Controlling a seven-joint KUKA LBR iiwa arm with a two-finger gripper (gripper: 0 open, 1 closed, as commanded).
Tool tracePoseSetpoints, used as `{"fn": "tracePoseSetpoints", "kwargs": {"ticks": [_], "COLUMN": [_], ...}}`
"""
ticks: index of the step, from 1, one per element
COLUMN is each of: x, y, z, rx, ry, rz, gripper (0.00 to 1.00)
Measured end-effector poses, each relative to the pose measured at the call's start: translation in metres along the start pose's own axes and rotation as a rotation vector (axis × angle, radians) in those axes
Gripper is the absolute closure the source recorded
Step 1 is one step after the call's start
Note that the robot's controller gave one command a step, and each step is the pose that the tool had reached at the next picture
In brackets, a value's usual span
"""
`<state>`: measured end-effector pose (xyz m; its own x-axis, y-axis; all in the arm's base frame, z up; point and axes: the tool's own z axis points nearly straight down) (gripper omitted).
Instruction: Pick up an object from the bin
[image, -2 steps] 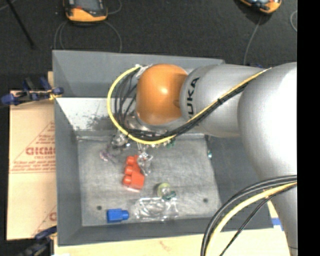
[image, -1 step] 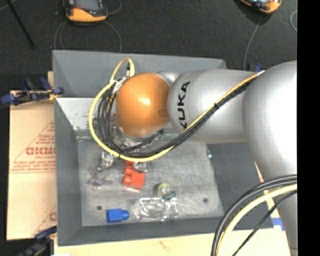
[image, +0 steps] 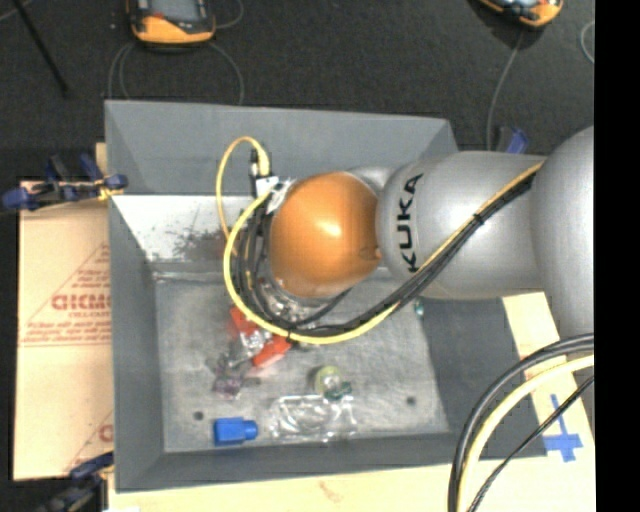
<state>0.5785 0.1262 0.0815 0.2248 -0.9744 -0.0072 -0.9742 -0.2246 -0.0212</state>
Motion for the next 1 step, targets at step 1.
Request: {"fn": "tracePoseSetpoints", "kwargs": {"ticks": [1], "x": [-0.0008], "y": [-0.0528], "z": [0.0032], "rx": [-0.018], "ry": [0.001], "rz": [-0.247], "gripper": [0.00]}}
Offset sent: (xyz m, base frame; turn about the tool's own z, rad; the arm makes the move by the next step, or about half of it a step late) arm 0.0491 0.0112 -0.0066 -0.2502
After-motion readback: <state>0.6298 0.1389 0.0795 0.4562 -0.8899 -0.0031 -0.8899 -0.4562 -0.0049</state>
